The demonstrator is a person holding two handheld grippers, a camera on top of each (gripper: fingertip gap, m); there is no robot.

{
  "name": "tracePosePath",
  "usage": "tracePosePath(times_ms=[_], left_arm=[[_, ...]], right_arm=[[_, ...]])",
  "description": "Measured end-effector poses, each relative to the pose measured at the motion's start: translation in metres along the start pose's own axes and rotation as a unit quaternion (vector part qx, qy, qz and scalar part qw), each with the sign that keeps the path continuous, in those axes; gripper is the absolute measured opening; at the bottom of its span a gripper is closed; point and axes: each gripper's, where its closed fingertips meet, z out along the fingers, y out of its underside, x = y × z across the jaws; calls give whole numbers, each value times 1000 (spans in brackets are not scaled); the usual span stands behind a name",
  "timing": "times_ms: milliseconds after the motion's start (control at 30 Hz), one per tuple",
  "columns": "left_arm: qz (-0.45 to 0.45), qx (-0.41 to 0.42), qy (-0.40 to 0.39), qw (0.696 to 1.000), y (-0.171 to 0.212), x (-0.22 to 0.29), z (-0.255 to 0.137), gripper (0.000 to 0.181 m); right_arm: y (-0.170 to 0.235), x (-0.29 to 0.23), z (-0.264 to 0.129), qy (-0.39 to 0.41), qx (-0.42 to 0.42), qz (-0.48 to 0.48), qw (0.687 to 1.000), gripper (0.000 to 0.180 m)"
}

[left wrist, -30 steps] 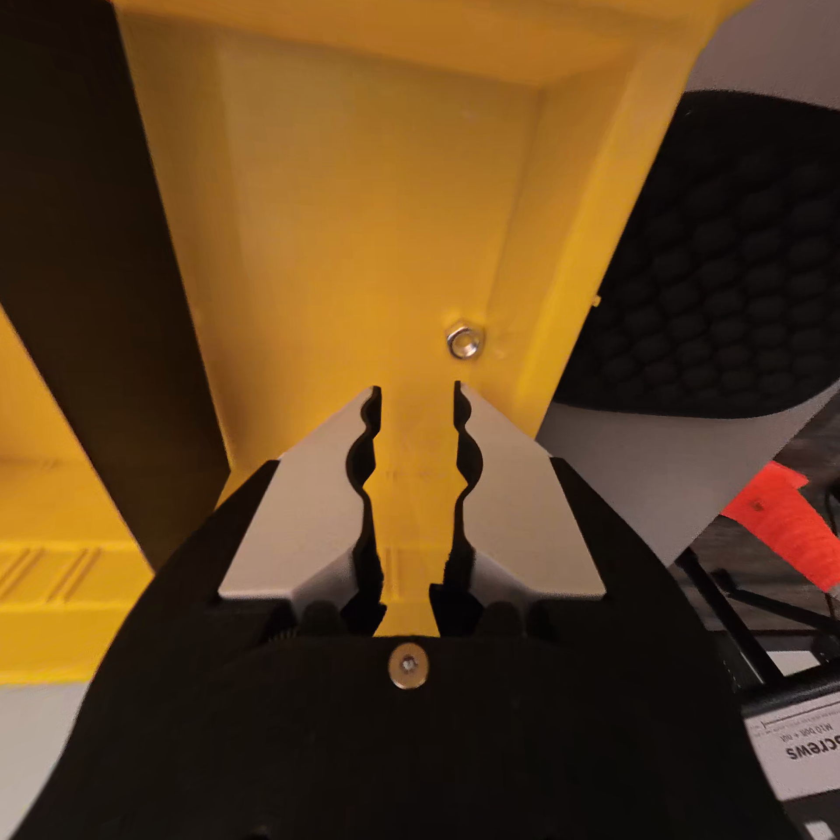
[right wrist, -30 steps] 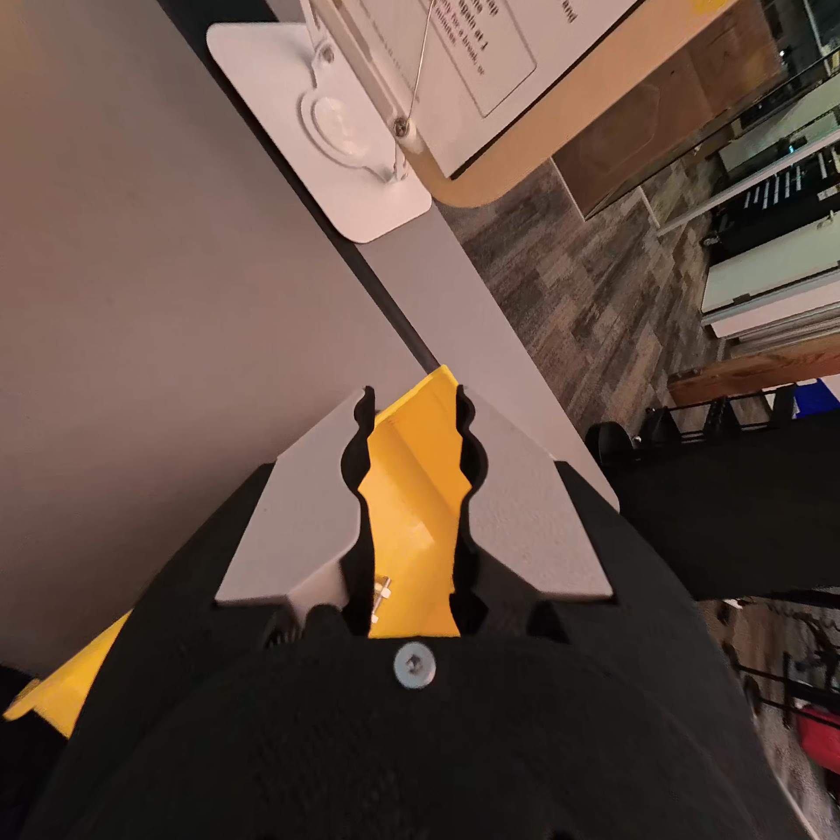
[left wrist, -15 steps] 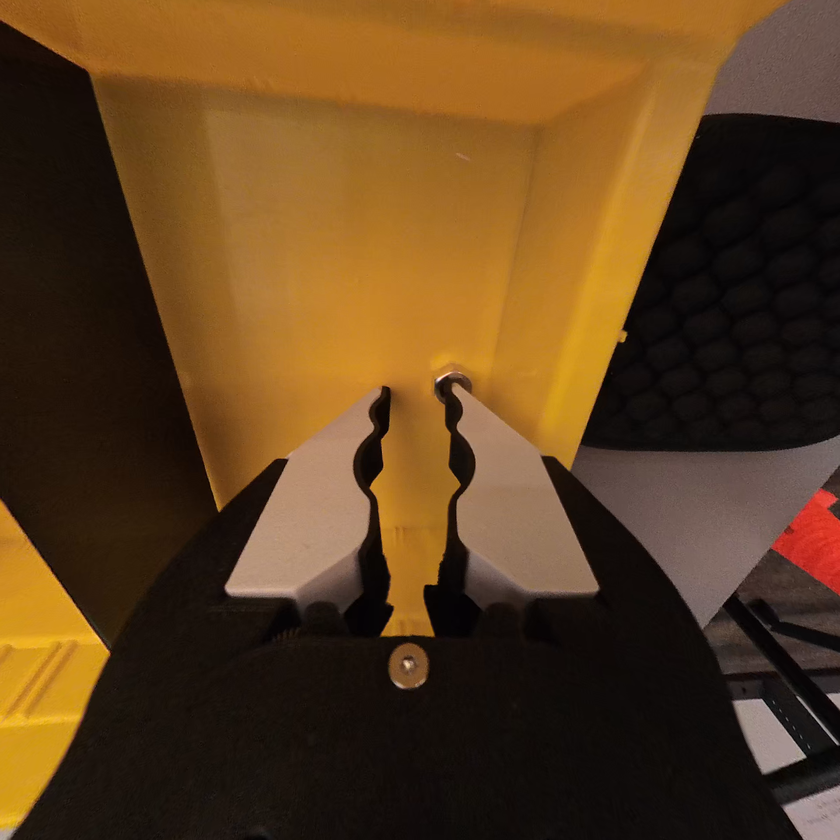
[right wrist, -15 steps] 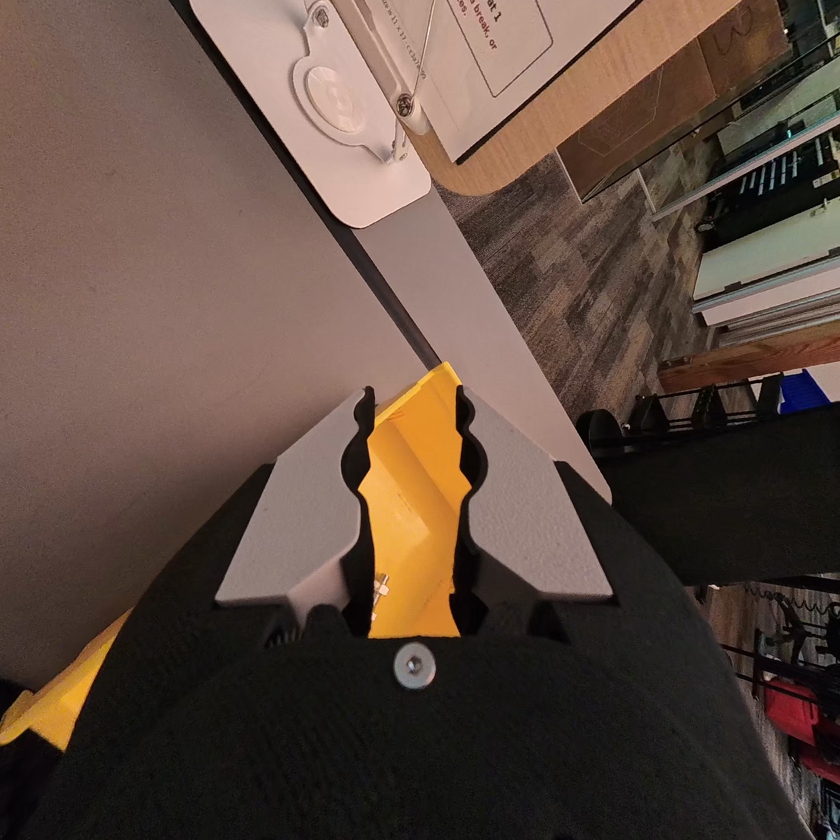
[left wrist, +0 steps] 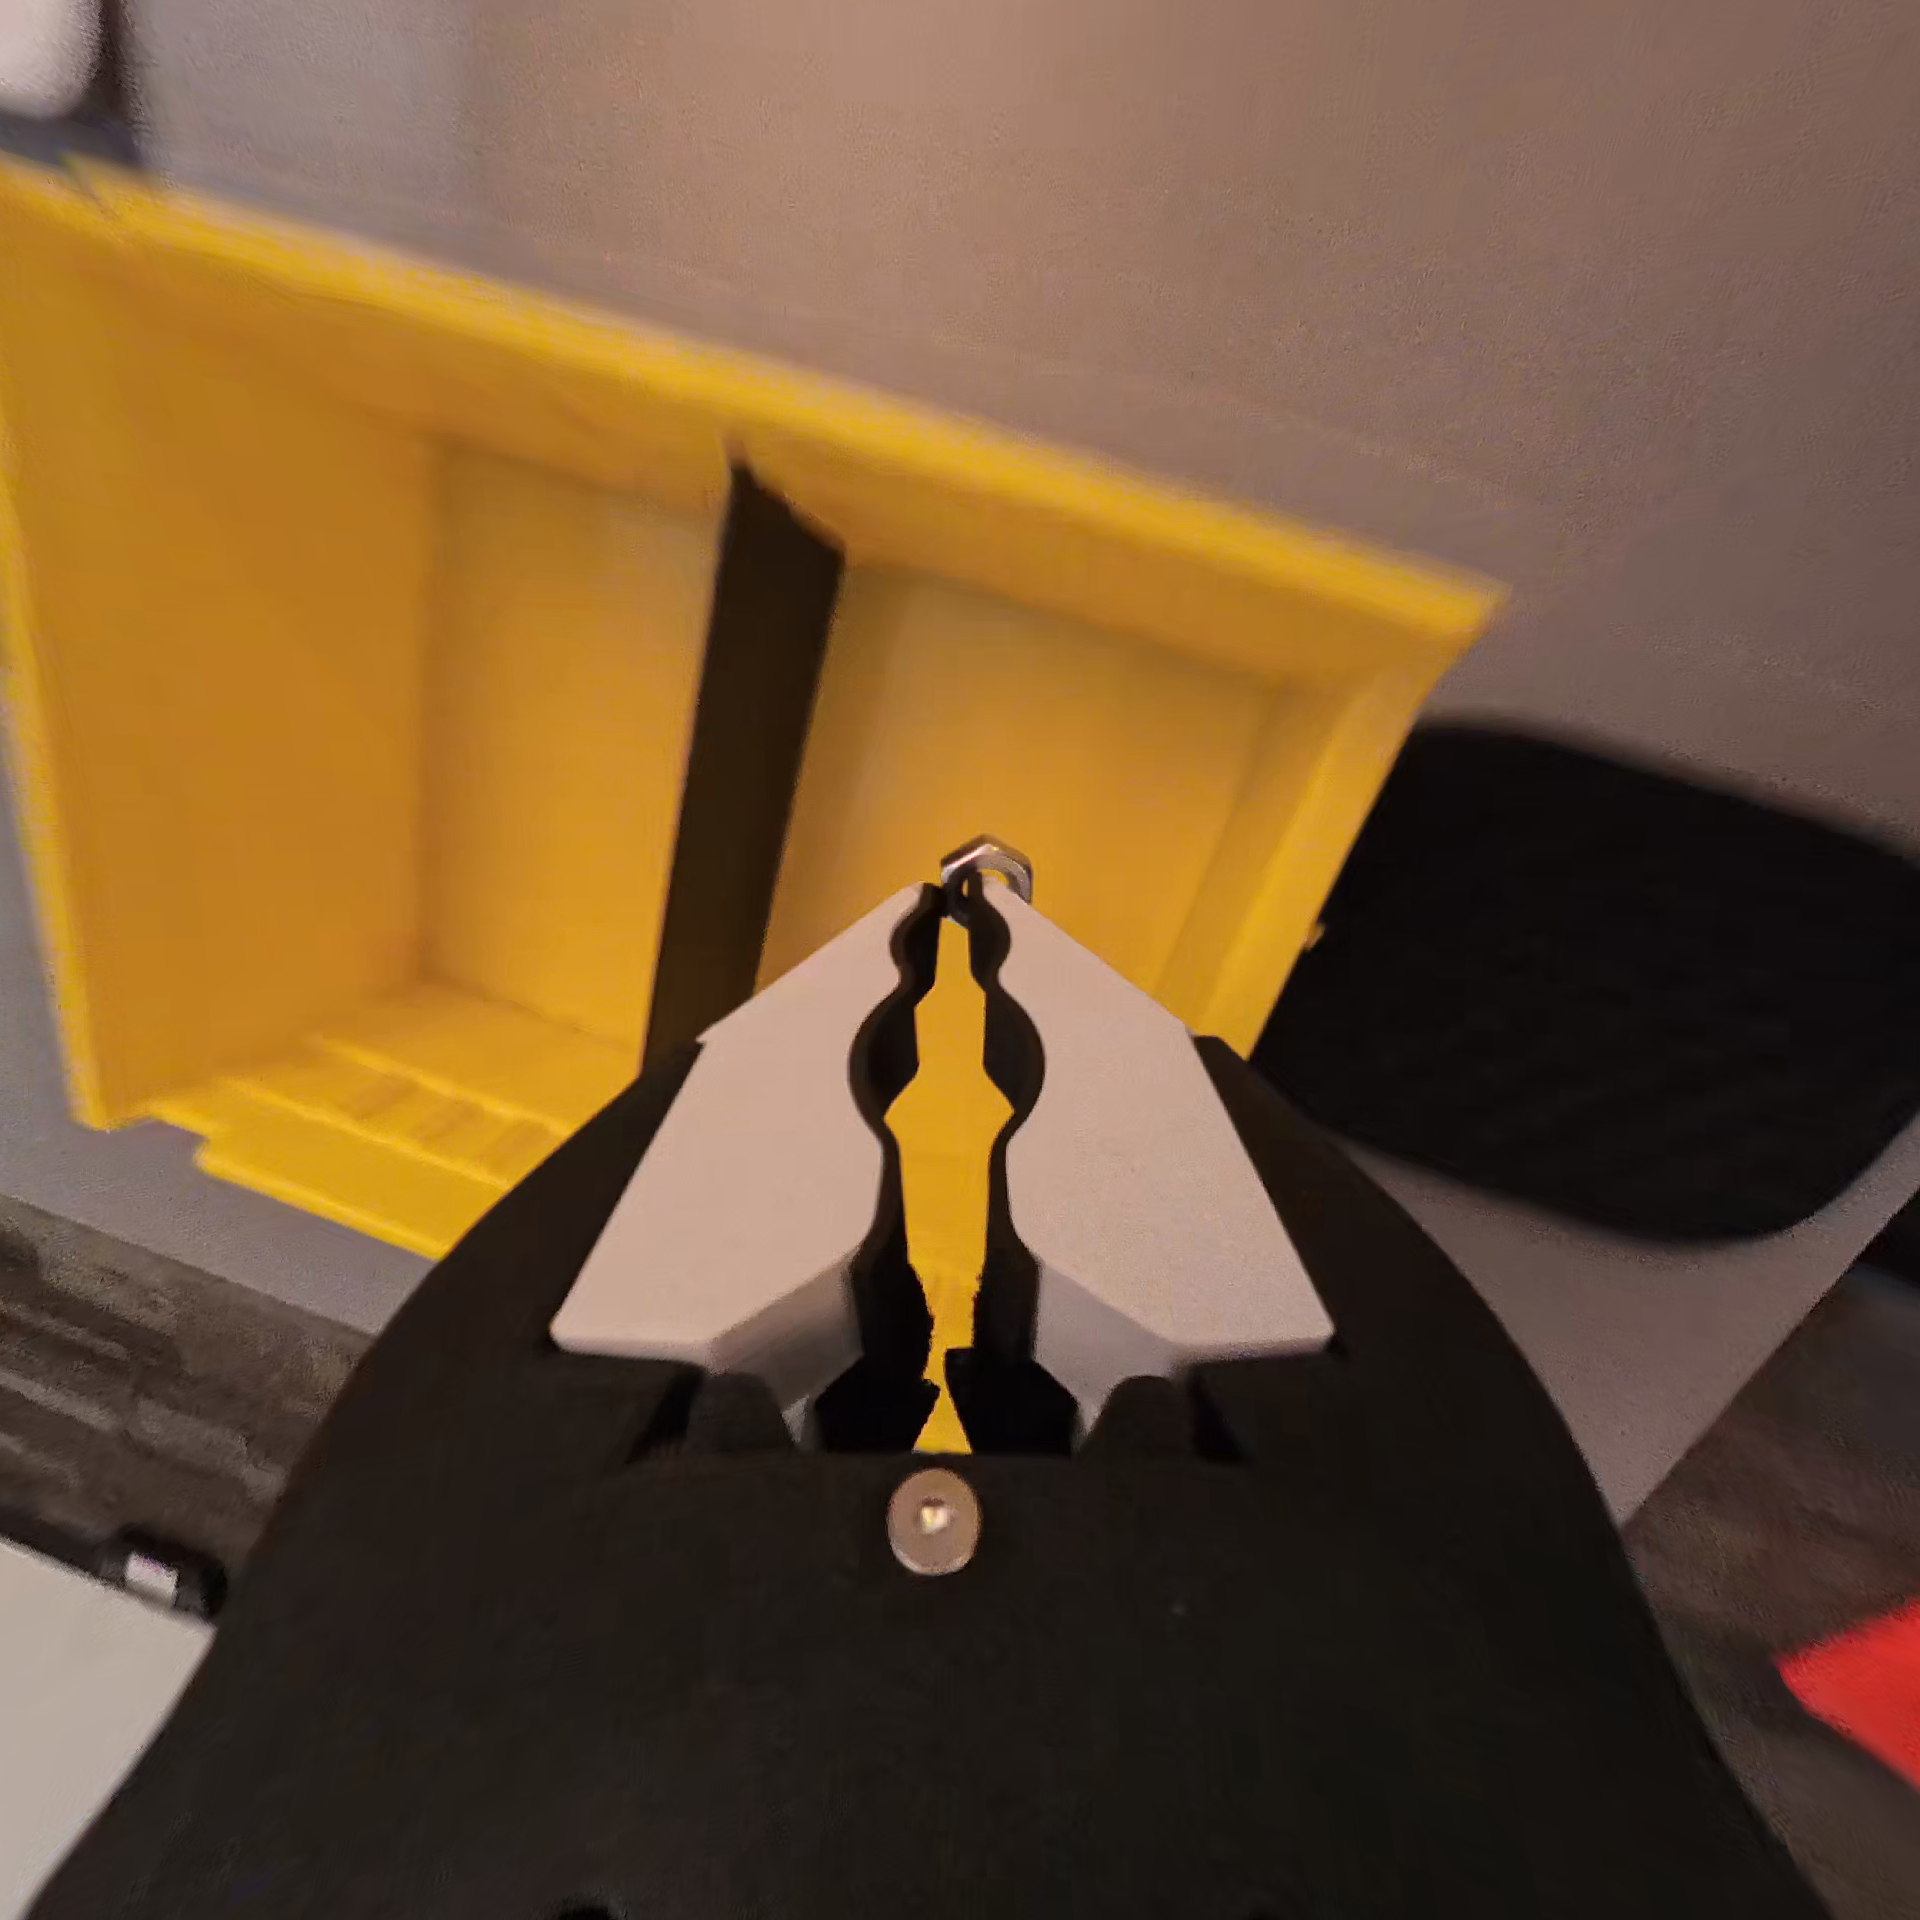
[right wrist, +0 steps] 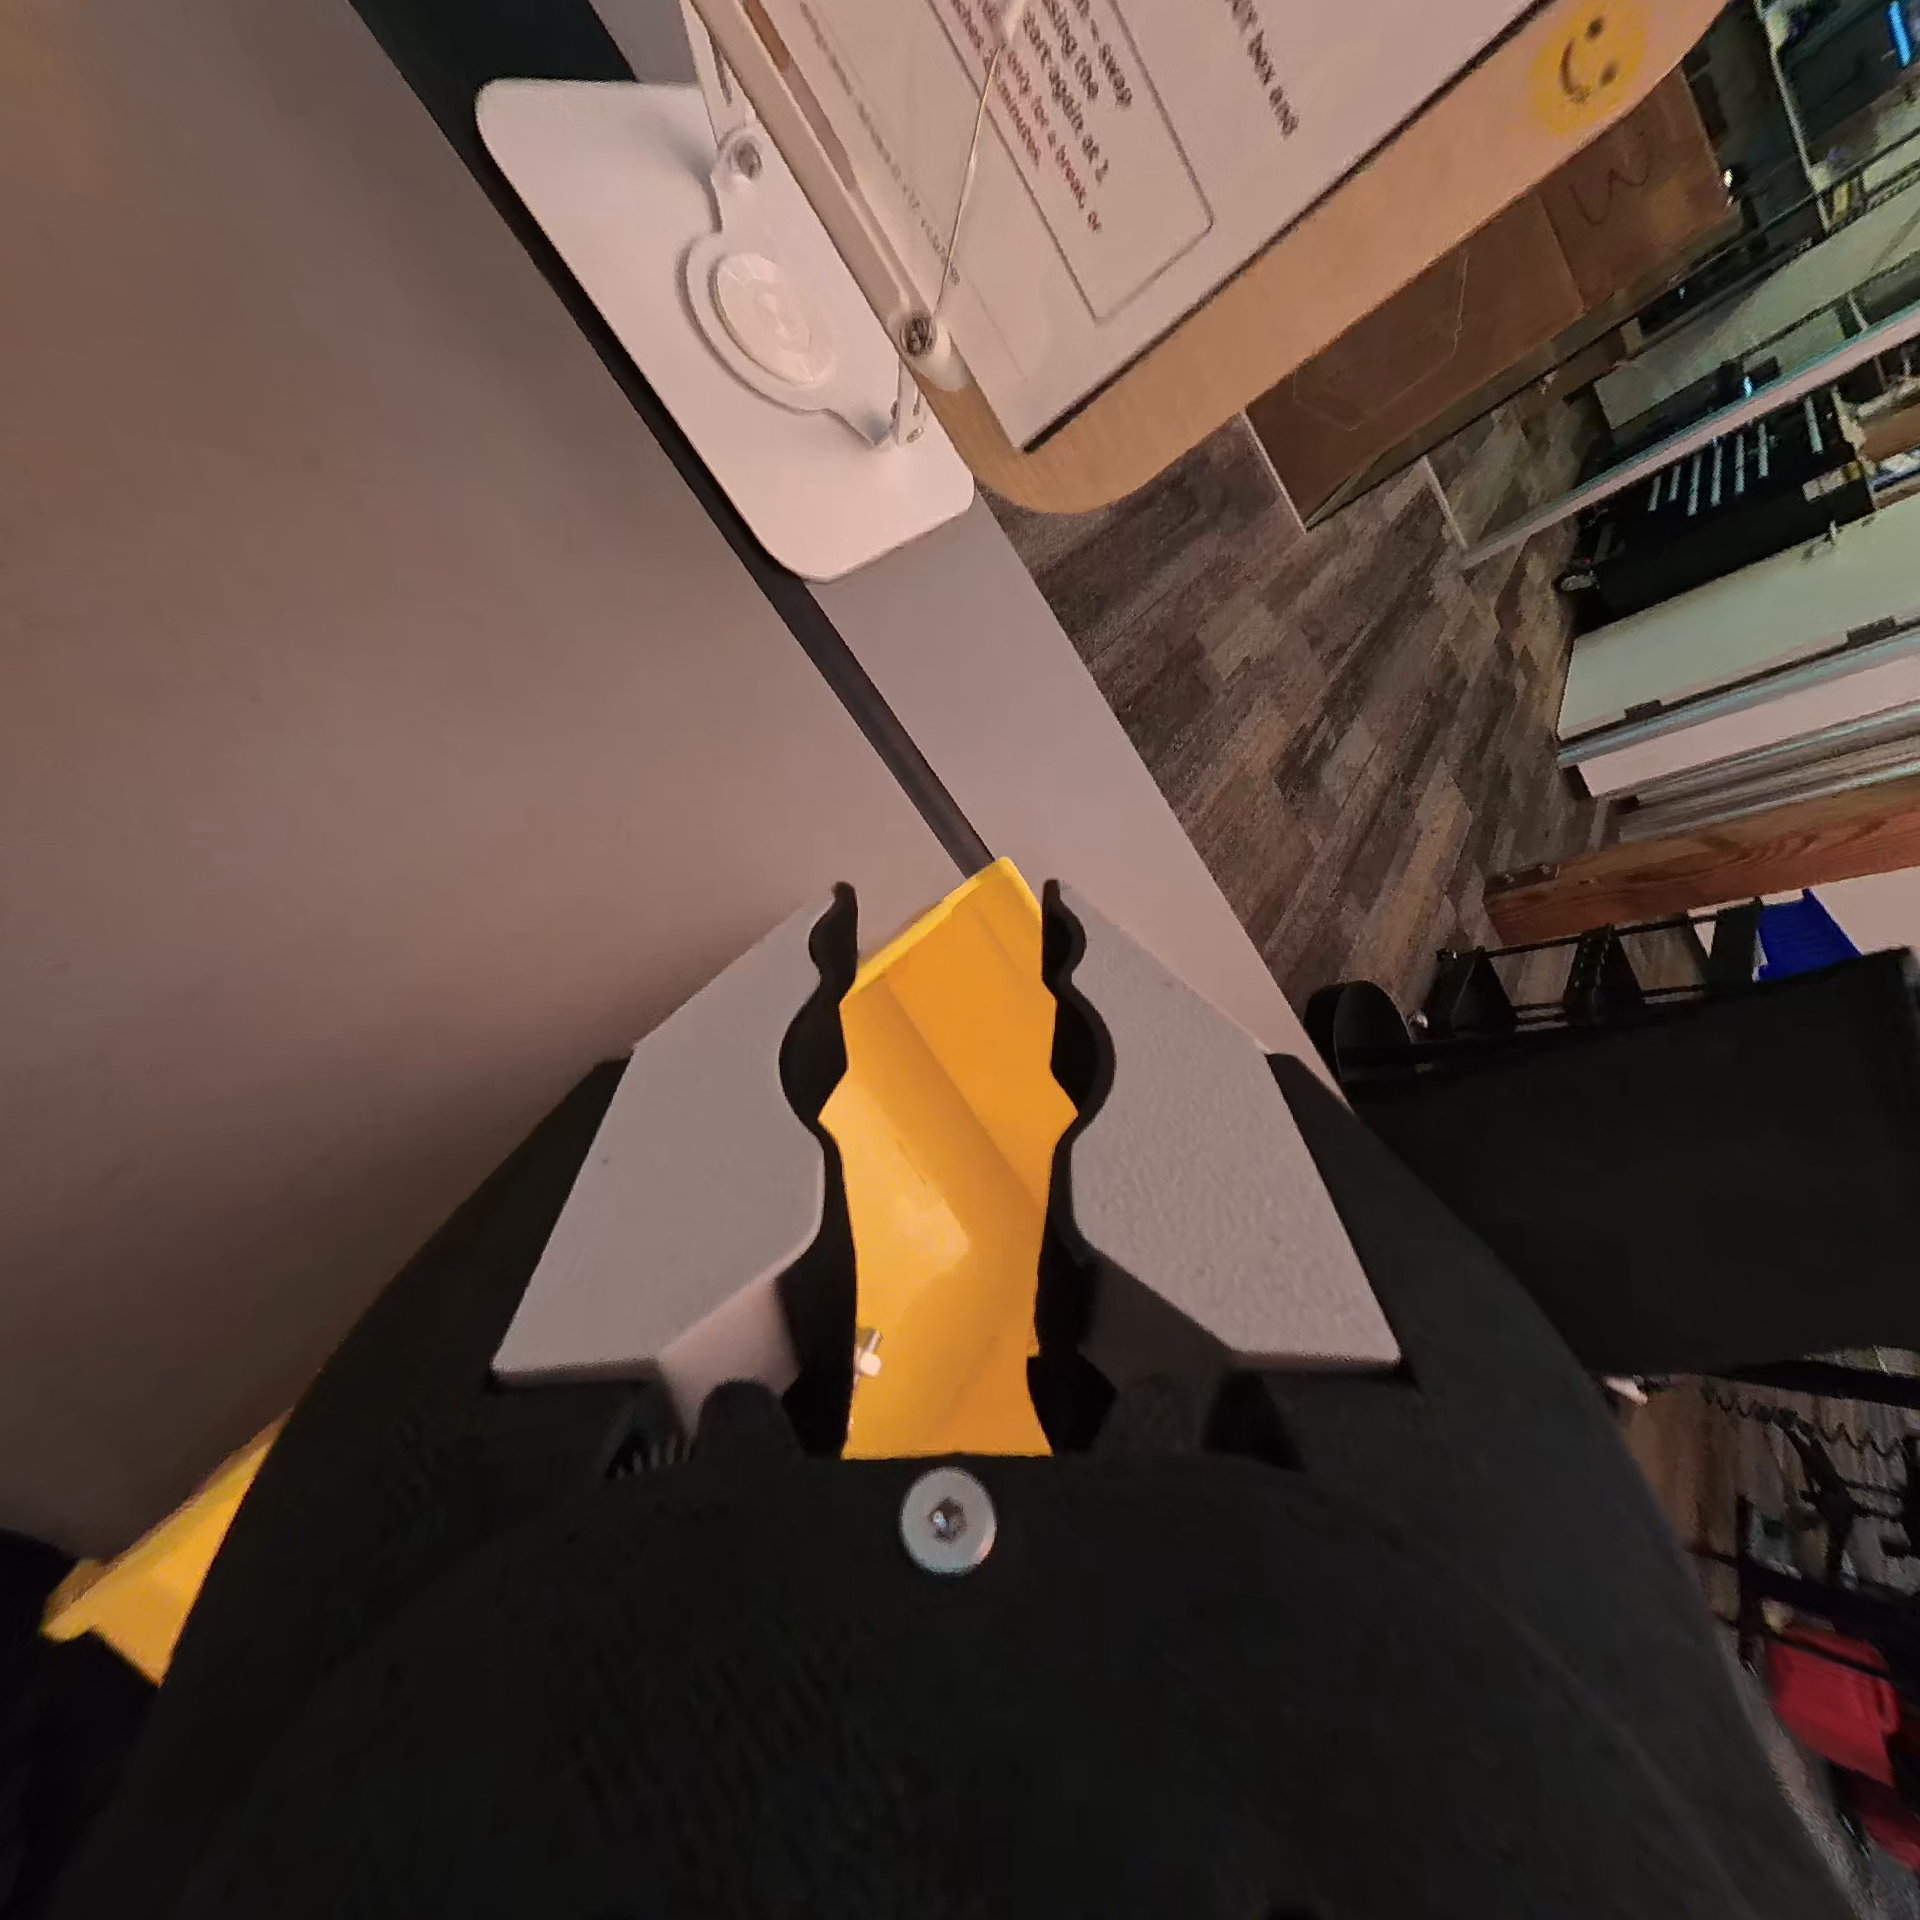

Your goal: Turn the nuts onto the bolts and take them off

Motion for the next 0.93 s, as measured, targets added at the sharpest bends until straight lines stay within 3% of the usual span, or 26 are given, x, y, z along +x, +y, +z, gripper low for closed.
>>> tracePosePath(times_ms=[33, 100, 167, 333, 500, 733, 933], left_arm=[[-2, 38, -13, 999, -25, 4, -14, 3], [-19, 126, -25, 992, -81, 17, -35, 3], [-44, 166, 25, 985, -126, 48, -34, 3], [-7, 124, 99, 987, -197, 115, 40, 3], [33, 29, 110, 993, -219, 141, 103, 3], [38, -27, 104, 993, -226, 141, 122, 3], [47, -28, 98, 994, -234, 139, 129, 4]], right_arm=[[-7, -3, -3, -7, 16, -1, 1000, 35], [-21, -13, -9, -27, 48, -4, 998, 35], [-34, -25, -16, -51, 75, -10, 996, 35], [-48, -48, -29, -107, 116, -27, 987, 35], [-42, -39, -42, -110, 133, -10, 985, 35], [-33, -20, -58, -103, 159, 16, 982, 35], [-25, -11, -61, -99, 164, 30, 981, 35]])
